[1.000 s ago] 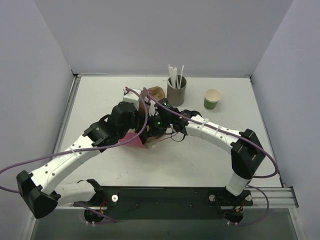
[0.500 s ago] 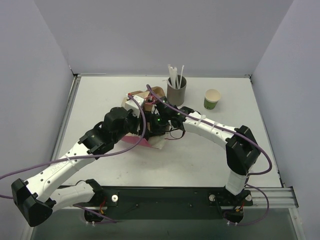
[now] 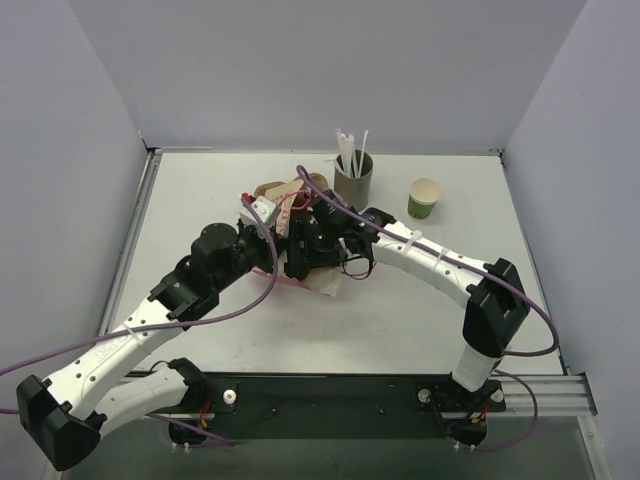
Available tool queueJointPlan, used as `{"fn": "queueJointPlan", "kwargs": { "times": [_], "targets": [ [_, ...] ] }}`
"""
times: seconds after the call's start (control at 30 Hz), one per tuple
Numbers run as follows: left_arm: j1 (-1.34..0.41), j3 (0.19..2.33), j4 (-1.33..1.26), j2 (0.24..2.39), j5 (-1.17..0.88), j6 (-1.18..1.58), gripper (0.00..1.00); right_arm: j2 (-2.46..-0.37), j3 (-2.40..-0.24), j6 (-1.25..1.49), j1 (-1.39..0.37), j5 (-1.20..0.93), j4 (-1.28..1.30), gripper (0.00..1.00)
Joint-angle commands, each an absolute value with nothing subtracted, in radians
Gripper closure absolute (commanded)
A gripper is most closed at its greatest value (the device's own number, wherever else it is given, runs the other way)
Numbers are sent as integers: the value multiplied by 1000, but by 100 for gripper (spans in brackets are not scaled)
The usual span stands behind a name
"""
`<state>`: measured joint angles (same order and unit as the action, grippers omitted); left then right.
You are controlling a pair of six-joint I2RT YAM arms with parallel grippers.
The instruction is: Pack the takeout coffee
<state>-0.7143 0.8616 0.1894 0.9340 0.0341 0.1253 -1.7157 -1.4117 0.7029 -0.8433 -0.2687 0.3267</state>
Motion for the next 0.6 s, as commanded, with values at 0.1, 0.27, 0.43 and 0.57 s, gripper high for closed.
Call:
{"fn": "queueJointPlan", "kwargs": {
  "times": [0.1, 0.27, 0.43, 0.57],
  "targets": [
    [-677, 845, -69, 952, -195, 158, 100, -1628, -1428, 693, -844, -184, 407, 71],
    [-614, 864, -109, 1002, -334, 239, 100, -1634, -1448, 704, -844, -164, 458, 72],
    [-578, 845, -127, 1011, -362, 325, 100, -1666, -1488, 689, -844, -135, 537, 74],
    [-571, 867, -62, 1020, -356, 345, 100, -1696, -1479, 701, -847, -138, 537, 74]
  ]
}}
